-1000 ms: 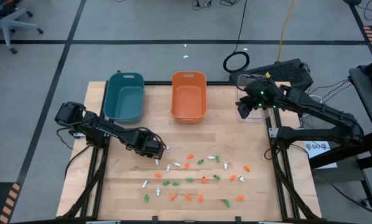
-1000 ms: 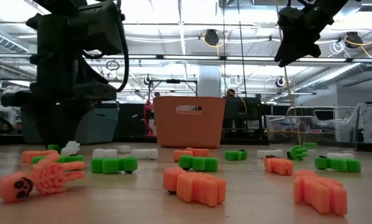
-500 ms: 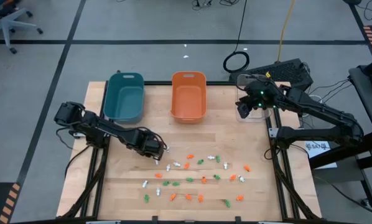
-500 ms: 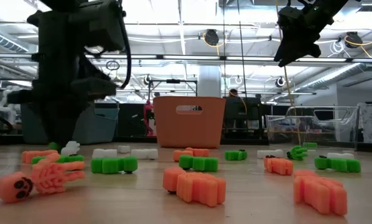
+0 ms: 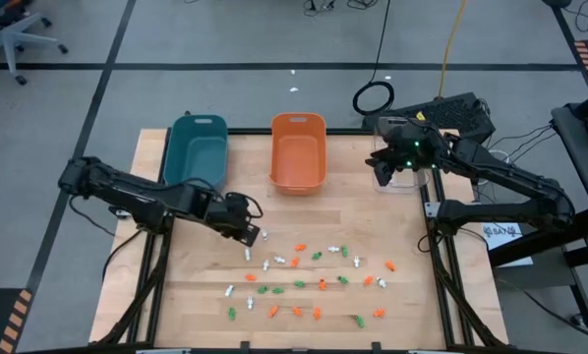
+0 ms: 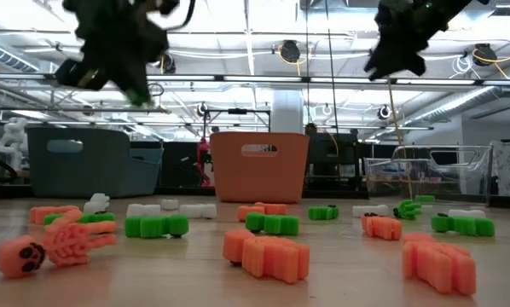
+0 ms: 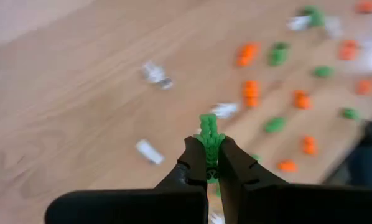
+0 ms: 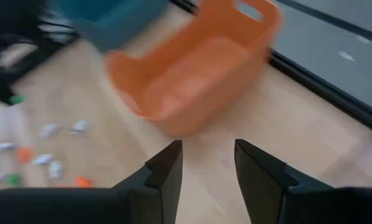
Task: Sort Halloween decoration
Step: Put the green skeleton toy into the transparent bin
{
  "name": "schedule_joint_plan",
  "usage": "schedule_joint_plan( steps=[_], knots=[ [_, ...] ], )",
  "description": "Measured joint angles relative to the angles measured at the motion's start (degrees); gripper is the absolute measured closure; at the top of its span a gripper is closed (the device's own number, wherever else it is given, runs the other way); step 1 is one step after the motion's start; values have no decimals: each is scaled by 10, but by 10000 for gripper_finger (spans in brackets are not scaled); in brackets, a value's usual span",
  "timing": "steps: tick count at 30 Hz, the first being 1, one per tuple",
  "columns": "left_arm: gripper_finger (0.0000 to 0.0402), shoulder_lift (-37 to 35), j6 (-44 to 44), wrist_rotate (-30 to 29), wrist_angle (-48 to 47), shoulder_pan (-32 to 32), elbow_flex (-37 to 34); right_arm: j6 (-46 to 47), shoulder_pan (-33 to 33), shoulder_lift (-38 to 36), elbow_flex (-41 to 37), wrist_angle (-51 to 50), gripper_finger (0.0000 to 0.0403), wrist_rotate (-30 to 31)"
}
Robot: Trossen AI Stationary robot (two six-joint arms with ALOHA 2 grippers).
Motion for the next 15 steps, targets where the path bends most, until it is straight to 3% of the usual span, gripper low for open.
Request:
schedule_joint_plan(
  steps=[7,15],
  knots=[
    [397,-10,96,97,65,35,40,-41,32,0,0,93,270,-72],
    [398,-10,119,122,184,88,52,-55,97,0,0,150,271,-73]
  ],
)
